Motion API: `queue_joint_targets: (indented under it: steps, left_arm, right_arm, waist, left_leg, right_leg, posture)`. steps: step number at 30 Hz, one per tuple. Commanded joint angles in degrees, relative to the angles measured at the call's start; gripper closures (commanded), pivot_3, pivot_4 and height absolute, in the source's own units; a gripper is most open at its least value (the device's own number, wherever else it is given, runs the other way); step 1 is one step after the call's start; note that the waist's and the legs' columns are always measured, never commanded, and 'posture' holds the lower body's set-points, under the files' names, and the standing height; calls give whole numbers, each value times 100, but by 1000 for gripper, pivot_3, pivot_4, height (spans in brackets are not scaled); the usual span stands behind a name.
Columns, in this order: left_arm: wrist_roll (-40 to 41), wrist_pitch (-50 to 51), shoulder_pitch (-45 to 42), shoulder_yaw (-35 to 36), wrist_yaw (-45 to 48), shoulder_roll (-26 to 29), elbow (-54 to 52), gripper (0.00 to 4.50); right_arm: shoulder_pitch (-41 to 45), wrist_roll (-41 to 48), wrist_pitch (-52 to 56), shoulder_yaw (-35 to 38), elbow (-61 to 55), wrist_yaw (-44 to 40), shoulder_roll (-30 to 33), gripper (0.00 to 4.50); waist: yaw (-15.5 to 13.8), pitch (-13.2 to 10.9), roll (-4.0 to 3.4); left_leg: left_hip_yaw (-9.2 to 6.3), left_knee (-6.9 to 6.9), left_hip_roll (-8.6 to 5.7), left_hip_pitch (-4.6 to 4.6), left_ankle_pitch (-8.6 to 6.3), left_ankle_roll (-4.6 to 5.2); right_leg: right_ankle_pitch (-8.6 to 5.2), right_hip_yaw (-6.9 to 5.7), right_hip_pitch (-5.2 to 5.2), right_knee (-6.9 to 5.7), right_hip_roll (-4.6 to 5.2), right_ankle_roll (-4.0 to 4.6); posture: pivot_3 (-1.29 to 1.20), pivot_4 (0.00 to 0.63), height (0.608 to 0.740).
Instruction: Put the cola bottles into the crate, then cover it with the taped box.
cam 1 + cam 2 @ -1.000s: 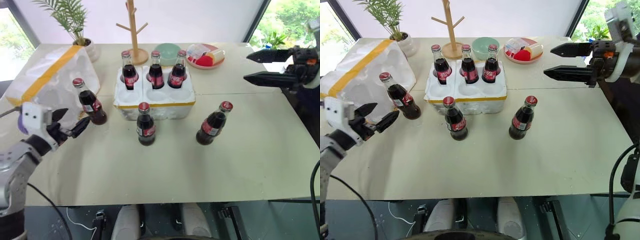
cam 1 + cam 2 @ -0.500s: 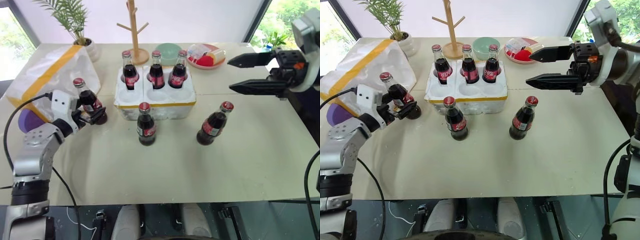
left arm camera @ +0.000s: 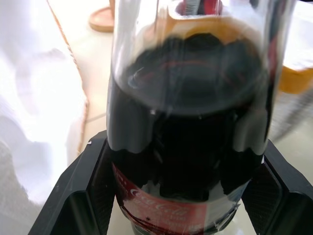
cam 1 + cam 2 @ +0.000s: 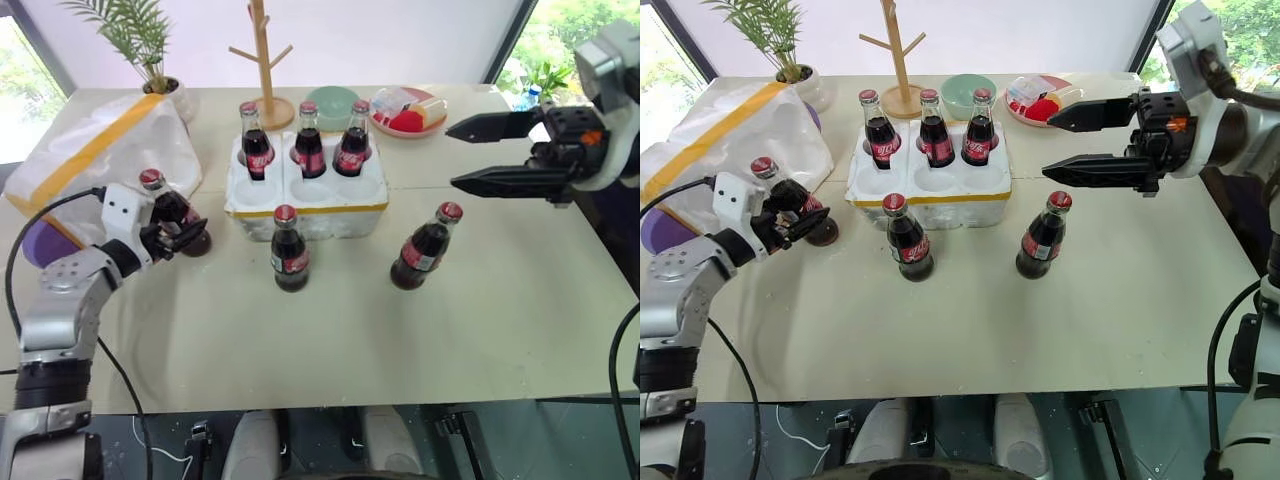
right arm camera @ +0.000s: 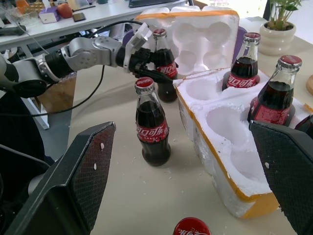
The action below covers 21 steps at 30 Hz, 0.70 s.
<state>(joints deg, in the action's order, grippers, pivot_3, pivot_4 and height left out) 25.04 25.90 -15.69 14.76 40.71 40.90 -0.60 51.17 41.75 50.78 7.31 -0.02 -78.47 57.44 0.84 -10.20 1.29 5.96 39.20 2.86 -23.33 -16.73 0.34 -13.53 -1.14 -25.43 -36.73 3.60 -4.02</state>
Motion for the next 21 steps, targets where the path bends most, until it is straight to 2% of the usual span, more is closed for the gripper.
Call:
queue_joint_targets:
  steps: [1,6,9,14,21]
  left_arm:
    - [850,726,-138,521,505,506,-775,1703]
    - [1905,1759,-796,690,1093,1064,-944,1703]
    - [2026,1917,-1640,450,1198,1043,-576,1703]
    - [1267,1287,-2989,-314,1192,442,642,1703]
    - [144,-52,-3806,-1110,1486,-325,2365,1703]
  right_arm:
    - [48,-30,-204,133,-164,62,92,0]
    - [26,-37,-280,114,-158,104,58,0]
    - [-4,-62,-338,98,-159,167,20,0]
    - [-116,-73,-414,112,-258,336,-38,0]
    - [-394,25,-349,273,-510,673,-66,0]
  waist:
    - [-5,-4,2]
    - [-38,-7,7]
    - [-46,-7,8]
    - [-37,-6,7]
    - [-16,-8,9]
  left_leg:
    - [-1,0,0,-2,0,0]
    - [-3,3,-3,-6,2,-3]
    - [-4,5,-8,-7,2,-3]
    - [4,8,-23,-5,5,-6]
    - [7,8,-17,-7,12,-17]
  right_leg:
    - [0,0,-2,0,0,0]
    - [0,-2,-3,-2,2,0]
    - [0,-4,0,-1,1,-1]
    - [0,-4,3,-7,-8,-2]
    - [-2,-3,-5,-15,-27,-1]
  posture:
    - [0,150,740]
    - [0,150,740]
    - [0,150,740]
    - [0,150,740]
    - [0,150,740]
